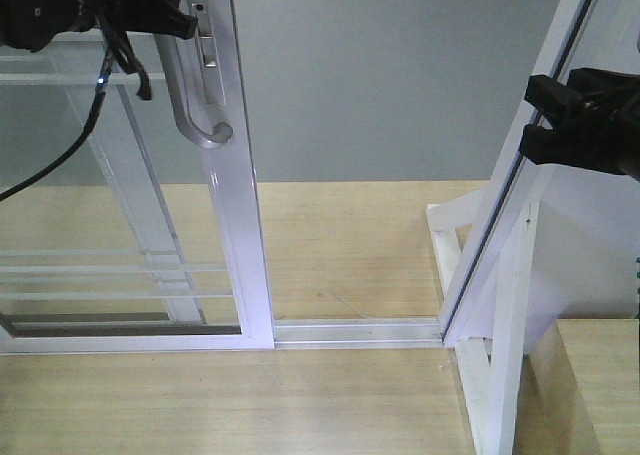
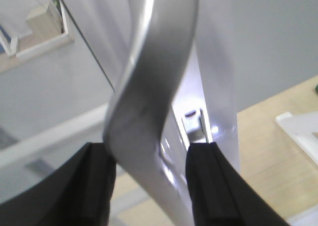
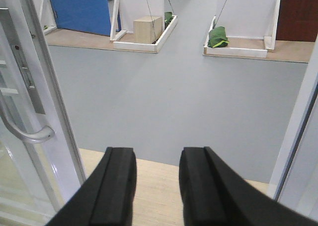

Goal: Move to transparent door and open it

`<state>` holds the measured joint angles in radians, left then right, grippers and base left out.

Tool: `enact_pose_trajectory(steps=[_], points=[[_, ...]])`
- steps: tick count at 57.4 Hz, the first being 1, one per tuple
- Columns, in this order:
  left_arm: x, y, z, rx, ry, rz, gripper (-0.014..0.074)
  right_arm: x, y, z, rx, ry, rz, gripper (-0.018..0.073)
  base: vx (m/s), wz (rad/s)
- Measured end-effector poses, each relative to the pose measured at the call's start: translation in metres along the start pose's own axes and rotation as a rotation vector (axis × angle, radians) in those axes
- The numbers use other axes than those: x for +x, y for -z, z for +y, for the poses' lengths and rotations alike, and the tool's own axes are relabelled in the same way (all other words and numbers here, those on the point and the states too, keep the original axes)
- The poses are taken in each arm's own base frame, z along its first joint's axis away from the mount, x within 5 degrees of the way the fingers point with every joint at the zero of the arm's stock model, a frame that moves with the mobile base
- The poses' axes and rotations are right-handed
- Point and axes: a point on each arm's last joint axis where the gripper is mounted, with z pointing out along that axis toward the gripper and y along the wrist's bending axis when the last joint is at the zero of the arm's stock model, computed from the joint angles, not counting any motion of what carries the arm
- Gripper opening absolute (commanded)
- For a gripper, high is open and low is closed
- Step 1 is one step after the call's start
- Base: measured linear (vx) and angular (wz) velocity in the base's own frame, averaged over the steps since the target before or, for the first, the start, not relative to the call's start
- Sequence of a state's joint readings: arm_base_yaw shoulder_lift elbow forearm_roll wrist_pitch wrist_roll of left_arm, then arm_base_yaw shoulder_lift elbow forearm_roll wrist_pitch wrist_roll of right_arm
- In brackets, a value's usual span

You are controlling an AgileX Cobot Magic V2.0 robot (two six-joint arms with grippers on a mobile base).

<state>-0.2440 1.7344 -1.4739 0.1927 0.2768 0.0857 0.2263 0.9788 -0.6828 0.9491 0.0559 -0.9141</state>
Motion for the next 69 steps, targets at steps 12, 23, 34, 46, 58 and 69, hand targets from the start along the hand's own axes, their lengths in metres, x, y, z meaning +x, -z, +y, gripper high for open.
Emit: enact_pose_trajectory(steps=[12,23,34,46,58,69], points=[[0.018,0.021,0.027,-0.061,0.034,0.032,0.0433,0.000,0.000,0.000,0.000,0.000,0.000,0.0302,0.00,0.00],[0.027,0.049,0.039,-0.103,0.050,-0.012,0.0433,0.000,0.000,0.000,-0.003,0.000,0.002,0.0302,0.00,0.00],[0.036,0.084,0.032,-0.100,0.084,-0.070,0.0433,0.000,0.000,0.000,-0.003,0.000,0.002,0.0302,0.00,0.00],[0.045,0.140,0.024,-0.105,0.169,-0.185,0.0433,0.000,0.000,0.000,-0.003,0.000,0.002,0.0302,0.00,0.00],[0.054,0.207,0.017,-0.132,0.181,-0.319,0.0433,0.000,0.000,0.000,-0.003,0.000,0.002,0.0302,0.00,0.00],[0.059,0.266,0.012,-0.137,0.228,-0.408,0.0433,0.000,0.000,0.000,-0.003,0.000,0.002,0.0302,0.00,0.00]])
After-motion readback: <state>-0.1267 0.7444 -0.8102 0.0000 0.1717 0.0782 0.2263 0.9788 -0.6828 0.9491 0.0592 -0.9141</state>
